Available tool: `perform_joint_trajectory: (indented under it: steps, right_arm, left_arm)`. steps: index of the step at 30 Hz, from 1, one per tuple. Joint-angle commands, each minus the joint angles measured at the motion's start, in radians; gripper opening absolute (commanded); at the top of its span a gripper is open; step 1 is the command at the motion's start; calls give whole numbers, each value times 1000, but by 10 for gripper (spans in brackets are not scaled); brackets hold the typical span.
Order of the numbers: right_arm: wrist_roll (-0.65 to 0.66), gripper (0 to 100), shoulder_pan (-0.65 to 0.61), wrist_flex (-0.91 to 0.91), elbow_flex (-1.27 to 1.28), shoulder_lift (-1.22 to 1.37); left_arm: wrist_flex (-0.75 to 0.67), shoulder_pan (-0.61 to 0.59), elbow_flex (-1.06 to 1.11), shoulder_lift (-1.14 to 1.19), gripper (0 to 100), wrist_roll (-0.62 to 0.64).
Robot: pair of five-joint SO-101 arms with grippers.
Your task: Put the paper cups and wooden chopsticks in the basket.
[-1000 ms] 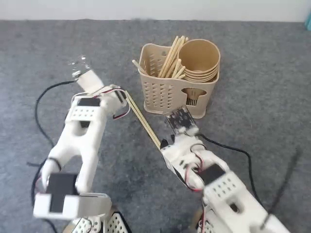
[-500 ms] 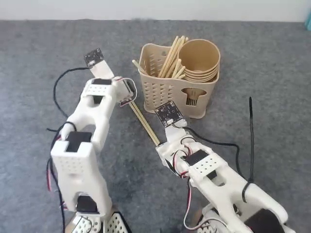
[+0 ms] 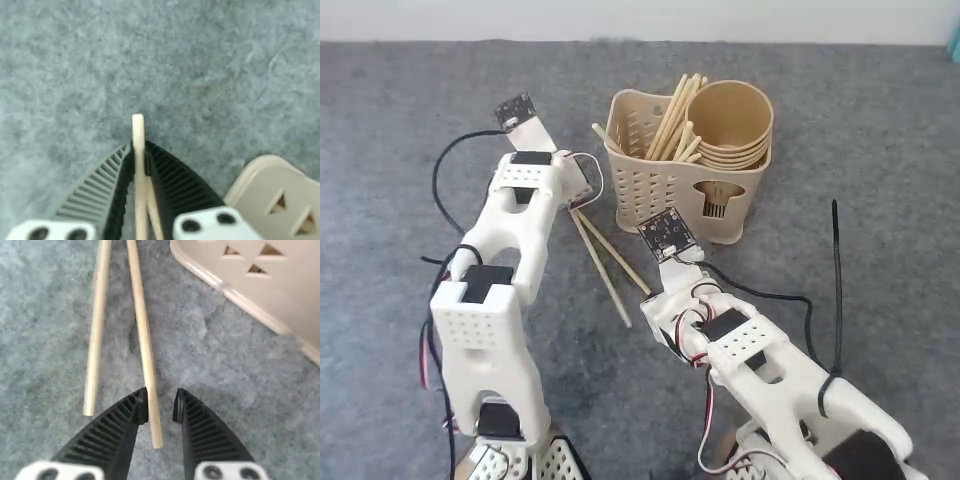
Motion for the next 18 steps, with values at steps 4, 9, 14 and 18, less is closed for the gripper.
perform_joint_trajectory:
  steps: [4,9,14,18]
  right_arm:
    - [-9,93,2,16,-51,-8]
    - [-11,93,-4,12,-18,-67]
    - [-28,93,-5,16,-15,-96]
    - [-92,93,-4,25,-34,-94]
  left_arm:
    - [63,-23,-28,-29,12,5]
    - [77,-49,51,-170,12,5]
    - [75,-52,208,-379,12,-64]
    - [46,-51,364,-574,12,-157]
